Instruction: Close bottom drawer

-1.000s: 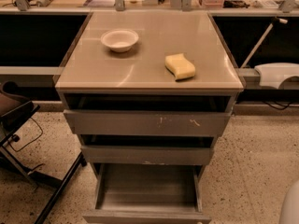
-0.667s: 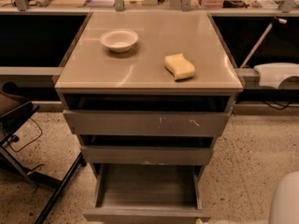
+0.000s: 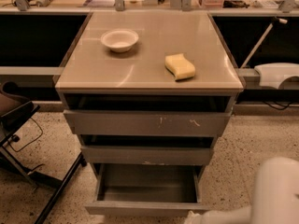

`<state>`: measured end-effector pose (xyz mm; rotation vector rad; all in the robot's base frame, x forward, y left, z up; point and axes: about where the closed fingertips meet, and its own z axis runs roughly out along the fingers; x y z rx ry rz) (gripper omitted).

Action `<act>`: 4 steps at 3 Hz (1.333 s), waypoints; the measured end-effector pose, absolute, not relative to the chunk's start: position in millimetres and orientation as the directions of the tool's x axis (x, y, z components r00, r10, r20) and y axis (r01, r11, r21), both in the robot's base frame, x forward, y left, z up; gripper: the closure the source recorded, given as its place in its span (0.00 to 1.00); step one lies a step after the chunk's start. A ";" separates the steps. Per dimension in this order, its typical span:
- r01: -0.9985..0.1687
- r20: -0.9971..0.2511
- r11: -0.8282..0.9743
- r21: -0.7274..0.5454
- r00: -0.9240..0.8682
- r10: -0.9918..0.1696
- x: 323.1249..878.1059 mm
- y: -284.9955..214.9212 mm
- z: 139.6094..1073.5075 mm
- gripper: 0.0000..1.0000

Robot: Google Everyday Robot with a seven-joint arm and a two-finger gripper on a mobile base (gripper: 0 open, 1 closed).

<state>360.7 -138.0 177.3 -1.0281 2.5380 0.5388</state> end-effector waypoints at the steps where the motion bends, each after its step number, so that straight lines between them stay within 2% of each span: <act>1: -0.724 -0.457 0.660 0.201 -0.665 -0.591 380.5 -123.2 182.0 0.00; 3: -0.780 -0.493 0.594 0.198 -0.603 -0.627 465.2 -37.6 196.4 0.00; 4: -0.780 -0.493 0.594 0.198 -0.603 -0.627 465.3 -37.7 196.4 0.00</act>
Offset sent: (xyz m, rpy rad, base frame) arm 0.1691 0.1601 0.0352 0.0356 -0.0798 0.1603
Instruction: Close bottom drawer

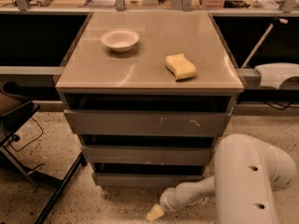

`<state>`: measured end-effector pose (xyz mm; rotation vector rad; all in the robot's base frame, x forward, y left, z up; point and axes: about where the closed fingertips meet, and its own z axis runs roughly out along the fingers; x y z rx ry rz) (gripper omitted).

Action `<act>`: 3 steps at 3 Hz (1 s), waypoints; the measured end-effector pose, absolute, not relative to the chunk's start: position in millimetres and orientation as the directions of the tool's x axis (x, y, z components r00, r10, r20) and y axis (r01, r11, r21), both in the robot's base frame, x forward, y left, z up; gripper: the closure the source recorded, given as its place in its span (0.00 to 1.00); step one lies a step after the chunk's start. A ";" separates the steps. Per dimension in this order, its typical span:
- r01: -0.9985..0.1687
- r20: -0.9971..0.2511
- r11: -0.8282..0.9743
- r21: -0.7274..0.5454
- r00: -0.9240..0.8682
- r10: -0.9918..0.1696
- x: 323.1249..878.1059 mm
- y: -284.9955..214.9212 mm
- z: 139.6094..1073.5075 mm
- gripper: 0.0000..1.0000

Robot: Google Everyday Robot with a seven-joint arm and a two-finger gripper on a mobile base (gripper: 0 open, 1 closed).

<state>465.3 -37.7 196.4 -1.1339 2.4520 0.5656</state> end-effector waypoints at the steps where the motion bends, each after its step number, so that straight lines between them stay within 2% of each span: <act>1: -0.782 -0.506 0.582 0.224 -0.604 -0.616 490.4 -16.8 193.6 0.00; 3: -0.775 -0.532 0.568 0.278 -0.616 -0.581 537.8 16.0 186.3 0.00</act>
Offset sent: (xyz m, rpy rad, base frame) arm 0.0958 0.0692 -0.0107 0.1122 0.0345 0.0088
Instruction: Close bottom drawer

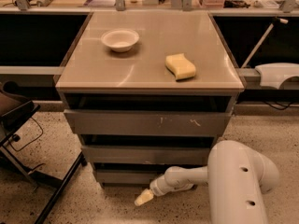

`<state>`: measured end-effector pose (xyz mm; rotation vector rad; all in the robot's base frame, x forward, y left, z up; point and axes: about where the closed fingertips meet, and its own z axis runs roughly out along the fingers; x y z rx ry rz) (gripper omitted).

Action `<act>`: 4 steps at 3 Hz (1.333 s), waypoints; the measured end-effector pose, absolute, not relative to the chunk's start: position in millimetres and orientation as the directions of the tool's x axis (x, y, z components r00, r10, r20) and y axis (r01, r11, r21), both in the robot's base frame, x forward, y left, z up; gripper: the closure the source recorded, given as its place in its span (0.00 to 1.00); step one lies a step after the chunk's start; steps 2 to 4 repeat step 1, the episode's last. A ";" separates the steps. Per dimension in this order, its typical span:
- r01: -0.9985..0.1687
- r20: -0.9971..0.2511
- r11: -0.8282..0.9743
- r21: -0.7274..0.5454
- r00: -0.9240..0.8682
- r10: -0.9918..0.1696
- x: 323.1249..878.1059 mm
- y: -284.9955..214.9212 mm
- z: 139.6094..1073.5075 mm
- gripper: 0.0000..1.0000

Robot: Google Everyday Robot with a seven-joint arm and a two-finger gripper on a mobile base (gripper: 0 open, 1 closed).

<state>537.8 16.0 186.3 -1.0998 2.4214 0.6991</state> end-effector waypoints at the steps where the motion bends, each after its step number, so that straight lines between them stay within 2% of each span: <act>1: -0.777 -0.540 0.561 0.285 -0.614 -0.576 539.3 18.1 186.4 0.00; 4: -0.777 -0.540 0.561 0.285 -0.614 -0.576 539.3 18.1 186.4 0.00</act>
Offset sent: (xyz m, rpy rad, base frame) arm 0.0000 0.0000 0.0000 0.0000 0.0000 0.0000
